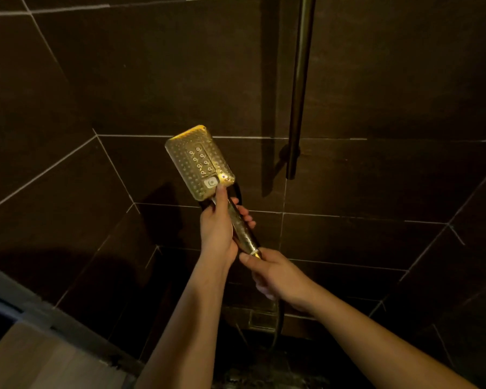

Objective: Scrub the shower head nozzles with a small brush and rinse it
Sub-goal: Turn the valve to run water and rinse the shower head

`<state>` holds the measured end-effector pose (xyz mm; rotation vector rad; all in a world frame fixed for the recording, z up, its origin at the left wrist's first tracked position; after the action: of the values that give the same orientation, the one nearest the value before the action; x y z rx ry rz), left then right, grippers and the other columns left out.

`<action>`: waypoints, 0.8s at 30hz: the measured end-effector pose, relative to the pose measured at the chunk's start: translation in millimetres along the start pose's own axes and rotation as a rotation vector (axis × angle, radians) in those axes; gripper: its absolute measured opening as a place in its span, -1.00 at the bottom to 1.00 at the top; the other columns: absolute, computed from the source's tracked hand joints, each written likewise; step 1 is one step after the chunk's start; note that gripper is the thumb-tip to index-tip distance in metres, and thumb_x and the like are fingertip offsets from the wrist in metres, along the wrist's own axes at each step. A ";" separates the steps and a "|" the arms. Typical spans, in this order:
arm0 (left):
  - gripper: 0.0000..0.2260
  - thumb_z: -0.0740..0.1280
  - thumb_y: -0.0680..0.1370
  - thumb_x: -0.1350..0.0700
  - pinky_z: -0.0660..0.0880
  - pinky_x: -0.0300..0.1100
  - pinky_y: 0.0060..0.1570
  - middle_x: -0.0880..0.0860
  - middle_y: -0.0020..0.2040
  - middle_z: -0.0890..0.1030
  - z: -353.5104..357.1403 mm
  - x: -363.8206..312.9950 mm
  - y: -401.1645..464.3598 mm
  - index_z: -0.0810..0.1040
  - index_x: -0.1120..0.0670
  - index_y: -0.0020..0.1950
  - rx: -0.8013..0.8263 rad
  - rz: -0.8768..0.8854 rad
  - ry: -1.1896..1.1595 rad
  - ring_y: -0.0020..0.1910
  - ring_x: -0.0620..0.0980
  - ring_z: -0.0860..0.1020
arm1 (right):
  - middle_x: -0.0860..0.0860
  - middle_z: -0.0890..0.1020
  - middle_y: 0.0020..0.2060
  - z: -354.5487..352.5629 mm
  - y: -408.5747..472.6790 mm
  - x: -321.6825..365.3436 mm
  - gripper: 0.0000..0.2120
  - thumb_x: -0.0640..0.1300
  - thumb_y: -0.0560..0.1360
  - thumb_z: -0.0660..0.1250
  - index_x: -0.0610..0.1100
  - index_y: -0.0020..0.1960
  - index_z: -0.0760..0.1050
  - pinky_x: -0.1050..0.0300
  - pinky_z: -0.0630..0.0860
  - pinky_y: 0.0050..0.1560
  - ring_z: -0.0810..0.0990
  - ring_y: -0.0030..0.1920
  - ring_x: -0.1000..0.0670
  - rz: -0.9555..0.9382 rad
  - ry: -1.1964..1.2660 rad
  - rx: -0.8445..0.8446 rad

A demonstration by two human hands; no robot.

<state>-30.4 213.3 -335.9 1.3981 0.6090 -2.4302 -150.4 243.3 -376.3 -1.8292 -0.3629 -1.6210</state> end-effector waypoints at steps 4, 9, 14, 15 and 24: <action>-0.61 0.33 0.61 -0.16 0.66 0.04 -0.16 0.11 -0.02 0.65 -3.4 3.8 2.6 0.59 0.16 0.15 -0.041 -0.083 0.100 -0.02 0.08 0.65 | 0.02 0.40 -0.48 -4.4 -2.0 0.1 -0.79 0.06 0.59 0.28 -0.09 -0.05 0.43 0.20 0.23 -0.53 0.31 -0.54 0.06 -0.020 -0.022 -0.058; -0.68 0.46 0.53 0.20 0.57 -0.02 -0.21 0.04 -0.23 0.54 12.0 9.2 3.7 0.54 0.18 0.26 0.000 -0.290 0.075 -0.25 -0.02 0.55 | 0.07 0.48 -0.39 -15.0 -5.2 4.8 -0.77 0.10 0.60 0.24 -0.03 -0.12 0.46 0.11 0.33 -0.38 0.41 -0.43 0.09 -0.045 -0.355 -0.247; -0.76 0.50 0.48 -0.01 0.26 -0.27 -0.53 -0.08 -0.50 0.32 19.1 12.6 3.8 0.50 0.04 -0.24 0.128 -0.353 -0.198 -0.57 -0.14 0.28 | 0.06 0.43 -0.47 -10.0 -11.5 13.6 -0.78 0.10 0.59 0.26 -0.02 -0.13 0.43 0.18 0.29 -0.49 0.35 -0.53 0.09 -0.009 -0.163 -0.034; -0.68 0.50 0.46 -0.09 0.29 -0.27 -0.50 -0.08 -0.50 0.32 21.6 13.2 4.4 0.44 0.02 -0.32 0.212 -0.376 -0.235 -0.55 -0.14 0.30 | 0.04 0.39 -0.48 -10.9 -13.5 12.9 -0.79 0.09 0.59 0.26 -0.02 -0.11 0.41 0.21 0.23 -0.54 0.31 -0.55 0.08 0.013 -0.066 0.010; -0.36 0.40 0.29 -0.41 0.42 -0.25 -0.51 -0.02 -0.38 0.47 32.6 19.4 5.5 0.54 0.11 0.03 0.058 -0.331 -0.058 -0.45 -0.09 0.44 | 0.04 0.39 -0.48 -16.2 -19.8 6.8 -0.72 0.18 0.58 0.22 -0.02 -0.13 0.41 0.14 0.19 -0.49 0.30 -0.52 0.05 0.023 -0.001 -0.098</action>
<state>-62.3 192.2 -339.4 1.3327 0.8187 -2.7523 -173.6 246.4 -363.9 -1.9001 -0.2656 -1.6480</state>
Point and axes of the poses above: each hand's wrist, its own y-axis towards the middle knuckle, its own z-axis out of the palm, x = y × z, the point moved 5 cm from there along y, towards the middle knuckle
